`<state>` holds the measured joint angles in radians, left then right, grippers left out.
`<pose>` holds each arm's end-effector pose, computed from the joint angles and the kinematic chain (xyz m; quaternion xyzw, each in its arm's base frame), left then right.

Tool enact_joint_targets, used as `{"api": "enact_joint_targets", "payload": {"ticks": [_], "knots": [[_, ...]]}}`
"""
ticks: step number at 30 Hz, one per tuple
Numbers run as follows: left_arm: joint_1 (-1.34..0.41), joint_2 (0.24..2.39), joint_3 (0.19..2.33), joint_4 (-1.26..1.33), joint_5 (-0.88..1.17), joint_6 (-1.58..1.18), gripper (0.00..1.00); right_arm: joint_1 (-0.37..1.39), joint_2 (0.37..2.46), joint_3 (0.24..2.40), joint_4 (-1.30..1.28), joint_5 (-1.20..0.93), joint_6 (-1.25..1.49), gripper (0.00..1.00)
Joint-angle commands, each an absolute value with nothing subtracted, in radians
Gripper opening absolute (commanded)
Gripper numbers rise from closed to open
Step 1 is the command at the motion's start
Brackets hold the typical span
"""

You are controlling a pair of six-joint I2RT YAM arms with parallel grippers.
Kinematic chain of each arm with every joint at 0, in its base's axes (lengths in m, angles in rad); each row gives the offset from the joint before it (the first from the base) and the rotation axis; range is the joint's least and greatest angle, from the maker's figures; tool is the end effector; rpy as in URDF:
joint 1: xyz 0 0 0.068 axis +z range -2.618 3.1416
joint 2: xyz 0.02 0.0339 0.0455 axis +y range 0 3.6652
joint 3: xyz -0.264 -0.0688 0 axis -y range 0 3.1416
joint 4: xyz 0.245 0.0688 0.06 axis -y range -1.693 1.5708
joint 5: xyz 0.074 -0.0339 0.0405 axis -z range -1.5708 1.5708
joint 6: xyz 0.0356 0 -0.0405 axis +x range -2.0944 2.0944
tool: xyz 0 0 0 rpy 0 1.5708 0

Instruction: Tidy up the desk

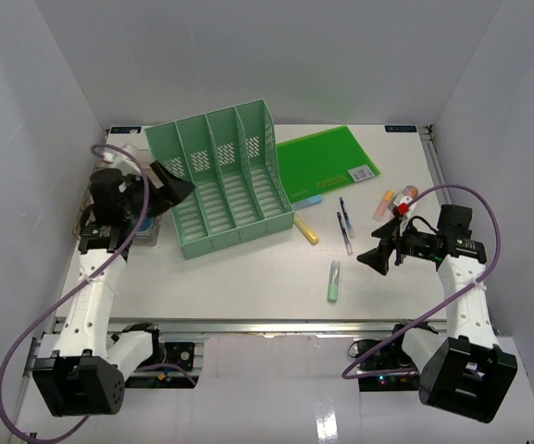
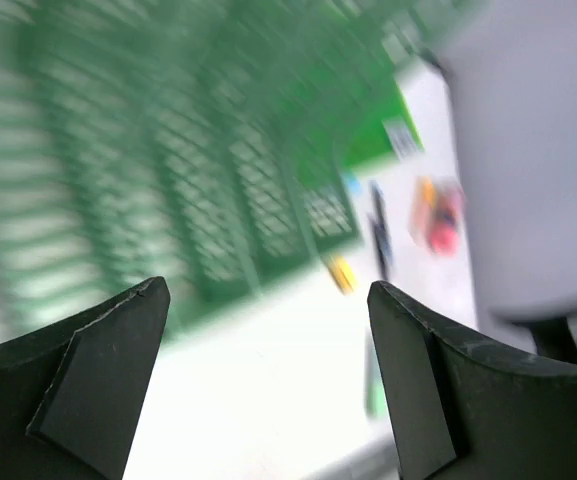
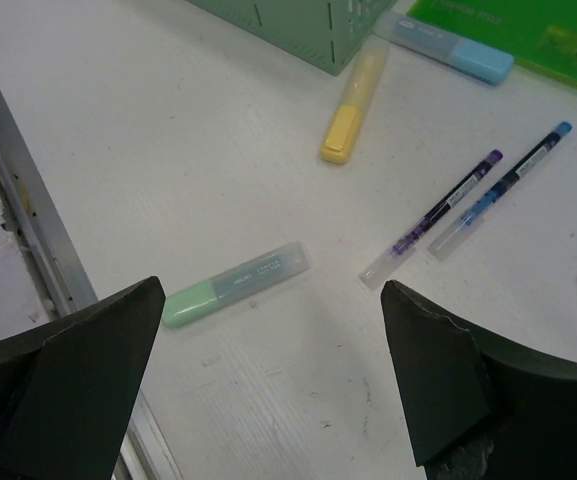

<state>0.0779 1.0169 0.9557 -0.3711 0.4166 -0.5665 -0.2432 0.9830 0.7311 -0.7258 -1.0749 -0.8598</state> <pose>0.2265 0.0032 0.3383 -0.1552 0.8170 -0.2966 0.4696 0.1790 -0.0122 0.2548 -0.3918 0.7374 0.2855 0.4703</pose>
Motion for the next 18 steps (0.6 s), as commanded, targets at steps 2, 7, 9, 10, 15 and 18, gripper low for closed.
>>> {"api": "enact_joint_targets", "payload": {"ticks": [2, 7, 9, 10, 15, 18], "knots": [[-0.390, 1.033, 0.919, -0.339, 0.343, -0.714, 0.89, -0.249, 0.985, 0.697, -0.405, -0.711, -0.373, 0.96], [-0.797, 1.253, 1.029, -0.308, 0.132, -0.741, 0.86, -0.255, 1.047, 0.745, -0.395, -0.531, -0.219, 0.96], [-0.906, 1.408, 1.104, -0.312, 0.089, -0.728, 0.86, -0.259, 1.052, 0.745, -0.388, -0.530, -0.203, 0.96], [-0.941, 1.470, 1.134, -0.312, 0.074, -0.723, 0.86, -0.262, 1.050, 0.744, -0.383, -0.535, -0.199, 0.96], [-1.030, 1.739, 1.302, -0.316, 0.027, -0.704, 0.84, -0.286, 1.034, 0.724, -0.368, -0.542, -0.196, 0.95], [-1.060, 1.854, 1.418, -0.343, 0.006, -0.697, 0.80, -0.306, 1.031, 0.714, -0.363, -0.553, -0.195, 0.95]]}}
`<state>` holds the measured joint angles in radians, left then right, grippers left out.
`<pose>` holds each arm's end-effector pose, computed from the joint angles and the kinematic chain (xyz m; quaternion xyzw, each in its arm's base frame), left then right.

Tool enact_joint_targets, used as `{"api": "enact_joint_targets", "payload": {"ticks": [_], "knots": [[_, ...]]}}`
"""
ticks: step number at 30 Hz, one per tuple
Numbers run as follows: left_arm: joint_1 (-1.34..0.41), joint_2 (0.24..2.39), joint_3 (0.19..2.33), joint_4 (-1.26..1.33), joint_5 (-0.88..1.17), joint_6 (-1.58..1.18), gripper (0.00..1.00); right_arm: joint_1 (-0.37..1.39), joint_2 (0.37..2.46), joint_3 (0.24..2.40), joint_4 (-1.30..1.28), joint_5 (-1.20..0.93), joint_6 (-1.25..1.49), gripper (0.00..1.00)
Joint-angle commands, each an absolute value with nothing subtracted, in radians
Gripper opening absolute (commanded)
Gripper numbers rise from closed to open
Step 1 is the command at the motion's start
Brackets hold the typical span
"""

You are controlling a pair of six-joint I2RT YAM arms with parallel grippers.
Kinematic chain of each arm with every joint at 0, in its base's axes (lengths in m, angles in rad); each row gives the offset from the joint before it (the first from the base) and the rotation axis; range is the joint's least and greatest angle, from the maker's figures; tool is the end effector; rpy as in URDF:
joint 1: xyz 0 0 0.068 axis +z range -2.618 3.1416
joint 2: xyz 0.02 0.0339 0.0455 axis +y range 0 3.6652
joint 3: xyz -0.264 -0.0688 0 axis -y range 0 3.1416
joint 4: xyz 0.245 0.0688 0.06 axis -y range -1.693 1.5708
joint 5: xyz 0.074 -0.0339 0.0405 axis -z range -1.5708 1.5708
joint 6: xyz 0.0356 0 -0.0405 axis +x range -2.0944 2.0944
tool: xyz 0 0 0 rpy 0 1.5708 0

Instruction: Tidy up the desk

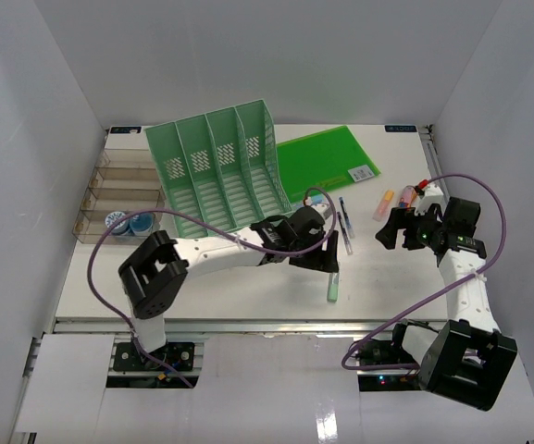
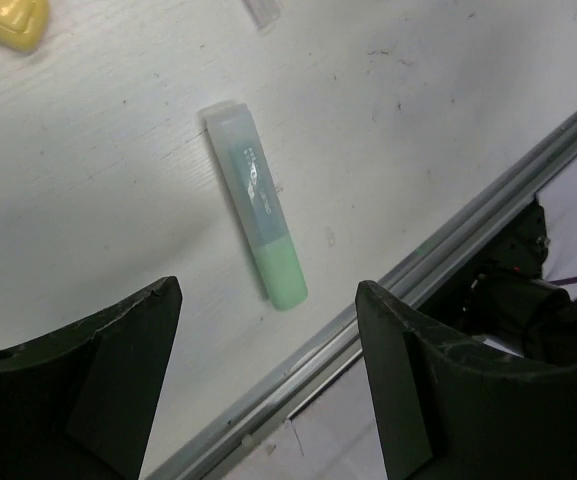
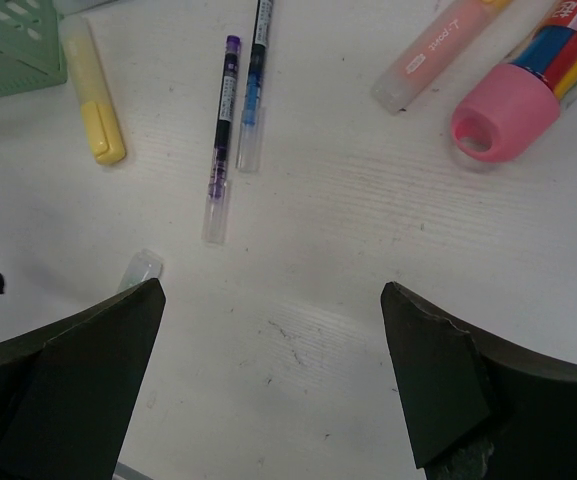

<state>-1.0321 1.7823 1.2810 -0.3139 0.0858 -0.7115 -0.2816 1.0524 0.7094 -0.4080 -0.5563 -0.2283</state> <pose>0.1996 -0.3399 0.2268 0.1638 0.9142 -0.3078 0.2066 0.2130 -0.0420 0.2458 -0.0859 0.8845 0.1470 0.4343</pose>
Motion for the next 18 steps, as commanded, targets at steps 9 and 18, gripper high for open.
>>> {"api": "enact_joint_targets", "payload": {"ticks": [9, 18], "knots": [[-1.122, 2.072, 1.630, -0.470, -0.081, -0.675, 0.74, -0.352, 1.040, 0.705, -0.360, -0.597, -0.199, 0.95], [-1.158, 2.187, 1.775, -0.638, -0.152, -0.677, 0.69, -0.358, 1.026, 0.701, -0.362, -0.614, -0.201, 0.95]]}}
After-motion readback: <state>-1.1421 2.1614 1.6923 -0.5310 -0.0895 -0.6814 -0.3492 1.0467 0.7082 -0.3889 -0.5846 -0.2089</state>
